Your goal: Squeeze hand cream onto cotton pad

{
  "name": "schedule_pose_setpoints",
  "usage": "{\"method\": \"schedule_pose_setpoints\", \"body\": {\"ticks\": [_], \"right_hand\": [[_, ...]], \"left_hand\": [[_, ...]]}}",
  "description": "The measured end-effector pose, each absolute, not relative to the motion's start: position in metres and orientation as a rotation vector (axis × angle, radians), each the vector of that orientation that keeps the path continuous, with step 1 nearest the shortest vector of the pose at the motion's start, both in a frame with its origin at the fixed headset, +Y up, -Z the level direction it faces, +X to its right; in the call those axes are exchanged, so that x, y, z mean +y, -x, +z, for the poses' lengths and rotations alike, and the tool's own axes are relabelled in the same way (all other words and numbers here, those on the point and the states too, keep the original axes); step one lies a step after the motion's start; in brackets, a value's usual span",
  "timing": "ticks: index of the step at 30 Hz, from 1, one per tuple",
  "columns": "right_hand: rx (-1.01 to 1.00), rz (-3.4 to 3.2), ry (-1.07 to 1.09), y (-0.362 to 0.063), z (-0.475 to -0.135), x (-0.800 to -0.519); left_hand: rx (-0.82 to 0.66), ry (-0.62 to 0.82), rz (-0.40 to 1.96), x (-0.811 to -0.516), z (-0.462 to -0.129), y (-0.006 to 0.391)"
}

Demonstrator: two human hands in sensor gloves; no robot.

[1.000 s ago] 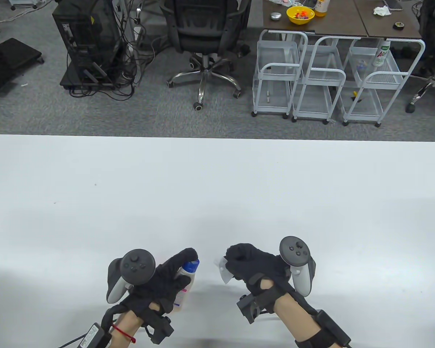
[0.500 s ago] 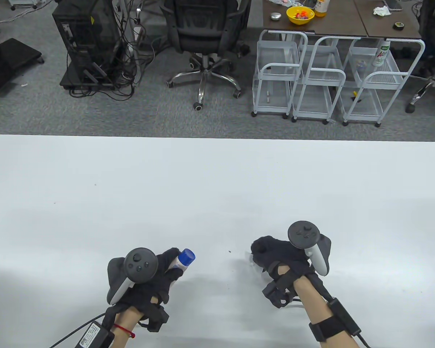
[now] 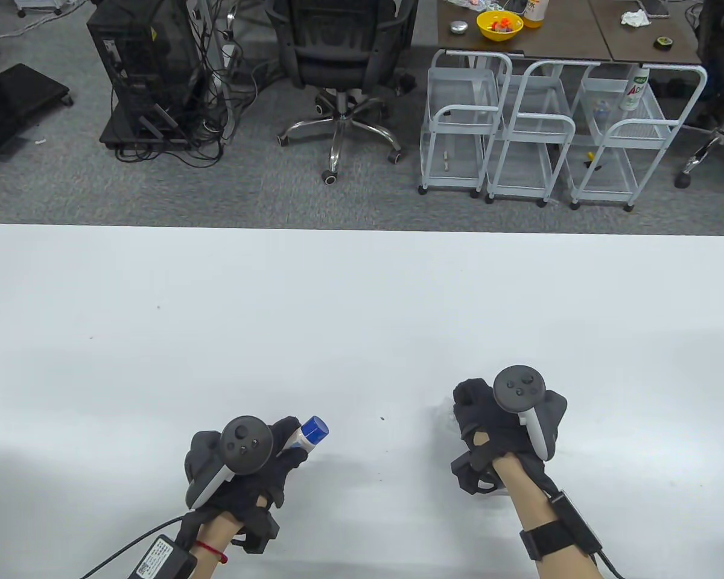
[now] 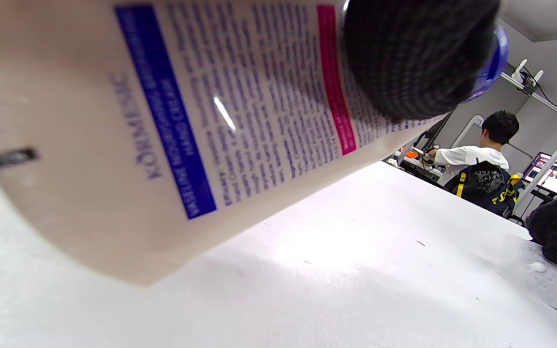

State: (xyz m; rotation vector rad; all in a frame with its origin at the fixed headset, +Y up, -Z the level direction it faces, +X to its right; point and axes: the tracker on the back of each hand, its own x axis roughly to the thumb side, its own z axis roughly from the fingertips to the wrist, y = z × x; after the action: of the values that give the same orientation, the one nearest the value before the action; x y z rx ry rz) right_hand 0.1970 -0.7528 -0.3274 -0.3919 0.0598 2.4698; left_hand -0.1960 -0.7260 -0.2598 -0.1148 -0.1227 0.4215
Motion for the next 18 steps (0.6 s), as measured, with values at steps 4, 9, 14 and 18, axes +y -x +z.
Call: {"method": "schedule_pose_setpoints", "body": {"ticks": [4, 9, 14, 18], "right_hand": [[0.046, 2.498, 0.399, -0.199, -0.329, -0.753], [0.081, 2.528, 0.389, -0.203, -0.329, -0.751], [0.179, 2.547, 0.35, -0.211, -0.329, -0.746], [0.189, 2.488, 0.324, -0.217, -0.323, -0.737]], "left_hand": [[-0.126, 0.121, 0.406, -0.726, -0.26, 0.195], [-0.13, 0.129, 0.375, -0.725, -0.258, 0.194], [-0.128, 0.119, 0.365, -0.726, -0.258, 0.193], [-0.132, 0.102, 0.388, -0.726, -0.26, 0.196]]}}
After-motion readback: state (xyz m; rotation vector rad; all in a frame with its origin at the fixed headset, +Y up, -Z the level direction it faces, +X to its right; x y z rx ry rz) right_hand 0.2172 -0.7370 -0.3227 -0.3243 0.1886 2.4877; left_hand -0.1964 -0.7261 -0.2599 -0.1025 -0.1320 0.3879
